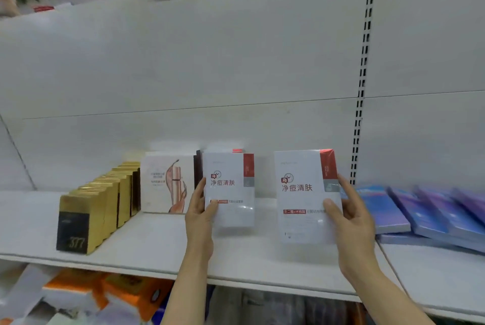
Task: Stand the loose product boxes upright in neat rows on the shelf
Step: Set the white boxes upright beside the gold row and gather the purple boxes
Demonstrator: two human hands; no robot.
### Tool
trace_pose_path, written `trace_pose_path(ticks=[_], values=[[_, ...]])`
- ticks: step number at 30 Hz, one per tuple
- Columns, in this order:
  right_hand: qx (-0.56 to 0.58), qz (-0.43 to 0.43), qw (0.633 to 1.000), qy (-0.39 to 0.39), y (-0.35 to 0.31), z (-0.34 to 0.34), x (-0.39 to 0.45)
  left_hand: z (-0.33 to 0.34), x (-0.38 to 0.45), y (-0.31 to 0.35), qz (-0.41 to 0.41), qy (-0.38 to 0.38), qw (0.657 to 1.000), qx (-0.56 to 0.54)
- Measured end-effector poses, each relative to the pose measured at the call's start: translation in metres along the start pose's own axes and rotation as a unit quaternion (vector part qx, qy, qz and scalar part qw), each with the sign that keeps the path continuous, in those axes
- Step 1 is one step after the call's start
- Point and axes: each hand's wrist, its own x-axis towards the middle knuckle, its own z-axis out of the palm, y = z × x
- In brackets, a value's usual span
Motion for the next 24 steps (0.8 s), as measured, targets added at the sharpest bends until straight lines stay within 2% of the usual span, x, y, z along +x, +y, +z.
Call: trace_pose_path(ticks=[5,10,15,18,20,22,23,24], values=[[-0.013,0.005,1.0,0.022,0.02,0.04,-0.018,-0.025,0.034,-0.016,-0.012,-0.024,0.999,0.03],[-0.037,0.023,0.998,0.043,0.037,0.067,-0.03,-0.031,0.055,-0.031,0.005,-0.027,0.992,0.12],[-0.077,0.055,0.995,0.015,0.054,0.092,-0.028,-0.029,0.074,-0.032,0.029,0.007,0.949,0.312],[-0.106,0.075,0.991,-0.006,0.068,0.112,-0.022,-0.031,0.068,-0.027,0.062,0.002,0.925,0.374],[-0.106,0.074,0.992,-0.011,0.078,0.129,-0.019,-0.035,0.057,-0.021,0.104,-0.024,0.927,0.359],[-0.115,0.072,0.991,-0.013,0.087,0.144,-0.013,-0.042,0.045,-0.015,0.141,-0.098,0.927,0.333],[-0.125,0.071,0.99,-0.013,0.093,0.152,-0.008,-0.045,0.042,-0.014,0.164,-0.144,0.913,0.344],[-0.146,0.065,0.987,-0.011,0.101,0.158,-0.002,-0.048,0.042,-0.015,0.199,-0.182,0.884,0.382]])
